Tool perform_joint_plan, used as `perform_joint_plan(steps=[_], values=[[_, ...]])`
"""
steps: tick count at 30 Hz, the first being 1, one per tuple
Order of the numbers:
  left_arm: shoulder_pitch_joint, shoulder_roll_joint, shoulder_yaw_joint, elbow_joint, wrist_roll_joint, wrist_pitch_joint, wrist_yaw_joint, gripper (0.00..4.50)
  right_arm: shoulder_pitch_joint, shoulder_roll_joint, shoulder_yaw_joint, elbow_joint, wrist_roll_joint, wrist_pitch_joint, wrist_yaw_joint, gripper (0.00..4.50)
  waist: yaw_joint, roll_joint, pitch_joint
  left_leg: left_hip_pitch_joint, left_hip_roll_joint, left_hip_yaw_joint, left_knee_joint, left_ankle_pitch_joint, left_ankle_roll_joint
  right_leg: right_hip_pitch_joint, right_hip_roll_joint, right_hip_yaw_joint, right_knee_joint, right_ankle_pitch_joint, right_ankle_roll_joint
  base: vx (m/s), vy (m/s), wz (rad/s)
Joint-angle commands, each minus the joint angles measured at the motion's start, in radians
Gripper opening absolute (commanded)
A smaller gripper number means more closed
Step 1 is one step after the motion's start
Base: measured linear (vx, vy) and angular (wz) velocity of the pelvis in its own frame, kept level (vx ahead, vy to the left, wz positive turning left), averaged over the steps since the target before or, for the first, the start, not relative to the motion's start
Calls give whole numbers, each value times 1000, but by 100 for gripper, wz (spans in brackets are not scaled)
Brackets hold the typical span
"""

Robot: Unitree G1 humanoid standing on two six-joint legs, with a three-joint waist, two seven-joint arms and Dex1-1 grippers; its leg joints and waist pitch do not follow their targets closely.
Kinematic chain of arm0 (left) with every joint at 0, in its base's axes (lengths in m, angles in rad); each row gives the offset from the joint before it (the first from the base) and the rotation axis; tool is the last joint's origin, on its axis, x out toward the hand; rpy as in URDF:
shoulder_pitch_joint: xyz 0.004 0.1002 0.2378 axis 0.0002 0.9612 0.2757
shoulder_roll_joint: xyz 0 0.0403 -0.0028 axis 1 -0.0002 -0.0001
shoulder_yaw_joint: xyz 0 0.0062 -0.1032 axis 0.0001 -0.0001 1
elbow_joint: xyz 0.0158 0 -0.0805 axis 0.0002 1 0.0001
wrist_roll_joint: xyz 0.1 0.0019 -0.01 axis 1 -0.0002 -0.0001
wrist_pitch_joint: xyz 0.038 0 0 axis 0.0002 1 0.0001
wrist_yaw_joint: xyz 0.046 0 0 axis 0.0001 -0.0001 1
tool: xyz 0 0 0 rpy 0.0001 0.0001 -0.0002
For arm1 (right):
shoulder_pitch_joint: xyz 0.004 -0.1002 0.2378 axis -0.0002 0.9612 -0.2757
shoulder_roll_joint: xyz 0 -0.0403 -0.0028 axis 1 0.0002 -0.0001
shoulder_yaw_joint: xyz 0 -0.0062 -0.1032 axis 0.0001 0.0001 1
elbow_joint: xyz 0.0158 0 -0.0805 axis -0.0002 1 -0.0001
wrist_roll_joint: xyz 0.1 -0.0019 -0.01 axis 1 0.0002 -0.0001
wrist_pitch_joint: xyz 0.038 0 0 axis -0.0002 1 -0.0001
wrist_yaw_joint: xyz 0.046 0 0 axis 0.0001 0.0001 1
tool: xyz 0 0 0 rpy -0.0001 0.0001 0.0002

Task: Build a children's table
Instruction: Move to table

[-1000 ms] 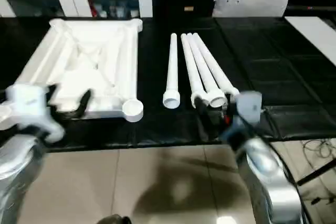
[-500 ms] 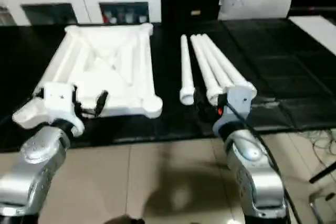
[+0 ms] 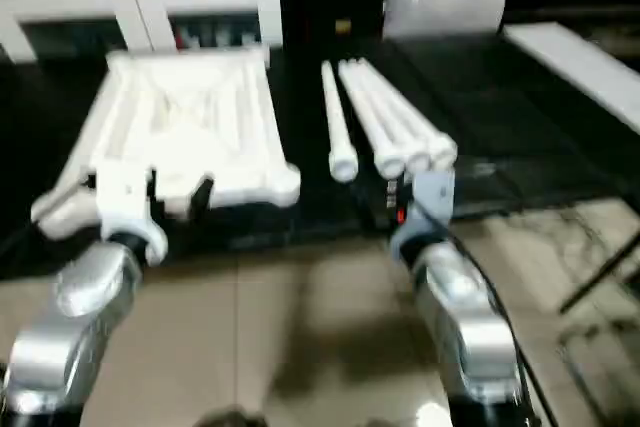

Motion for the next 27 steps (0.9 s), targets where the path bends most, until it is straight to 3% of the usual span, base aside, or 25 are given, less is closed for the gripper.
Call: perform_joint_plan(steps=[1, 2, 3, 4, 5, 6, 7, 8, 9, 11, 12, 13, 14, 15, 16, 17, 18, 19, 20, 21, 23, 24, 25, 26, 27], values=[[1, -1, 14, 9, 12, 1, 14, 442, -28, -4, 20, 4, -6, -13, 9, 450, 38, -39, -82, 17, 28, -13, -104, -505, -229, 2, -73, 105, -67, -478, -122, 72, -100, 89], [-1, -1, 9, 14, 18, 0, 13, 442, -29, -1, 12, 11, -2, -16, 5, 450, 15, -75, -96, 184, 59, 23, 102, -316, -141, -128, -136, 148, -205, -619, -166, 183, -151, 92], [-2, -1, 5, 16, 24, 2, 13, 442, -30, 0, 6, 17, 0, -17, 2, 450, 39, -54, -39, 52, 91, 15, 125, -97, 55, 2, -166, 234, -245, -682, -295, 207, -152, 51], [0, -3, 0, 16, 26, 3, 11, 442, -28, -3, 4, 21, 2, -22, 7, 450, 63, -30, -26, 69, 137, 2, 121, -122, 50, 25, -162, 222, -223, -693, -267, 156, -25, 13], [0, -3, 0, 16, 26, 3, 11, 442, -28, -3, 4, 21, 2, -22, 7, 450, 63, -30, -26, 69, 137, 2, 121, -122, 50, 25, -162, 222, -223, -693, -267, -25, 53, 29], [1, -6, -4, 15, 27, 5, 10, 442, -28, -6, 0, 24, 5, -26, 15, 450, 38, 1, -17, 196, 213, -46, -64, -716, -67, -77, 35, 124, -85, -418, -135, -25, 53, 29], [-1, -7, -5, 18, 29, 5, 9, 442, -30, -6, -1, 26, 2, -28, 19, 450, 28, 17, -55, 199, 255, -94, -147, -891, -83, -61, 44, 132, 33, -92, -42, -56, 62, 19], [-1, -7, -5, 19, 30, 3, 8, 442, -30, -5, -2, 27, -2, -29, 23, 450, 26, 18, -57, 204, 250, -96, -151, -870, -44, -73, 43, 132, 39, -3, -16, 52, 46, -3], [-4, -5, -8, 22, 30, -1, 1, 442, -30, -5, -2, 29, -6, -32, 26, 450, 15, 19, -67, 217, 234, -92, -143, -727, 68, -96, 35, 128, 38, 86, 14, 52, 46, -3], [-8, -2, -11, 25, 31, -5, -5, 442, -29, -4, -1, 32, -10, -35, 28, 450, 9, 3, -59, 197, 198, -52, -139, -591, 158, -95, 19, 129, -1, 118, 10, 77, -11, -2], [-17, -2, -12, 36, 37, -9, -8, 442, -26, -5, 2, 36, -13, -40, 27, 450, 10, -25, -61, 173, 157, -11, -124, -539, 162, -61, -10, 155, -72, 90, -1, 84, -31, 0], [-17, -2, -12, 36, 37, -9, -8, 442, -26, -5, 2, 36, -13, -40, 26, 450, 33, -58, -61, 126, 103, 43, -61, -416, 169, -7, -65, 223, -148, -193, -35, 95, -66, 4], [-18, -3, -11, 38, 39, -9, -9, 442, -27, -6, 3, 36, -14, -41, 26, 450, 42, -70, -66, 102, 87, 57, -2, -306, 170, 29, -109, 272, -184, -354, -78, 123, -56, -1], [-18, -1, -16, 41, 42, -12, -17, 442, -27, -6, 4, 36, -15, -43, 27, 450, 66, -79, -95, 38, 100, 47, 72, -113, 172, 94, -153, 313, -191, -421, -152, 123, -56, -1], [-17, -1, -18, 43, 41, -15, -22, 442, -27, -7, 5, 36, -17, -44, 28, 450, 68, -75, -95, -4, 106, 41, 80, -20, 157, 106, -136, 297, -172, -208, -237, 161, -19, -6], [-16, -1, -22, 45, 40, -17, -28, 442, -27, -8, 6, 37, -20, -46, 31, 450, 71, -63, -100, -9, 109, 41, 72, 27, 145, 99, -113, 274, -160, -97, -276, 80, 0, -3], [-16, 0, -26, 49, 41, -19, -35, 442, -26, -12, 9, 35, -31, -47, 28, 450, 66, -34, -96, -4, 122, 49, 5, 148, 145, 65, -44, 205, -134, 74, -305, 151, -2, -3], [-15, 1, -28, 51, 41, -20, -39, 442, -25, -15, 10, 33, -39, -47, 25, 450, 48, 6, -103, 34, 149, 37, -55, 302, 193, 20, 42, 134, -80, 192, -222, 197, 23, -7], [-17, 2, -29, 56, 38, -23, -46, 442, -19, -16, 11, 28, -41, -48, 25, 450, 33, 37, -115, 88, 179, 1, -43, 416, 257, -20, 69, 117, -33, 226, -165, 285, 57, -3], [-21, 2, -33, 64, 38, -25, -52, 442, -13, -20, 8, 24, -41, -49, 26, 450, 21, 32, -124, 179, 247, -61, -19, 609, 372, -123, 36, 148, -3, 169, -83, 214, 59, -3], [-32, 2, -42, 80, 40, -34, -66, 442, 0, -25, 3, 18, -39, -53, 27, 450, 27, 20, -131, 191, 253, -75, -6, 808, 445, -152, 3, 177, -4, 165, 2, 104, 39, 6], [-37, 3, -48, 88, 43, -39, -72, 442, 6, -28, 1, 17, -40, -53, 27, 450, 30, 0, -132, 175, 204, -47, 8, 772, 436, -142, -8, 187, -33, 234, 0, 71, 26, 5], [-42, 4, -52, 95, 46, -44, -76, 442, 8, -30, 0, 17, -44, -53, 25, 450, 51, -25, -130, 93, 109, 21, 23, 583, 390, -62, -8, 205, -53, 392, -37, 52, -5, 1], [-46, 5, -54, 102, 47, -48, -77, 442, 9, -31, -1, 16, -47, -51, 23, 450, 60, -42, -135, 41, 69, 46, 29, 442, 378, 3, 8, 219, -54, 492, -58, 0, 0, 0], [-50, 4, -56, 111, 48, -52, -79, 442, 7, -32, -3, 13, -50, -47, 23, 450, 84, -38, -120, 8, 80, 66, 18, 167, 336, 23, -29, 240, -95, 471, -128, 0, 0, 0]])
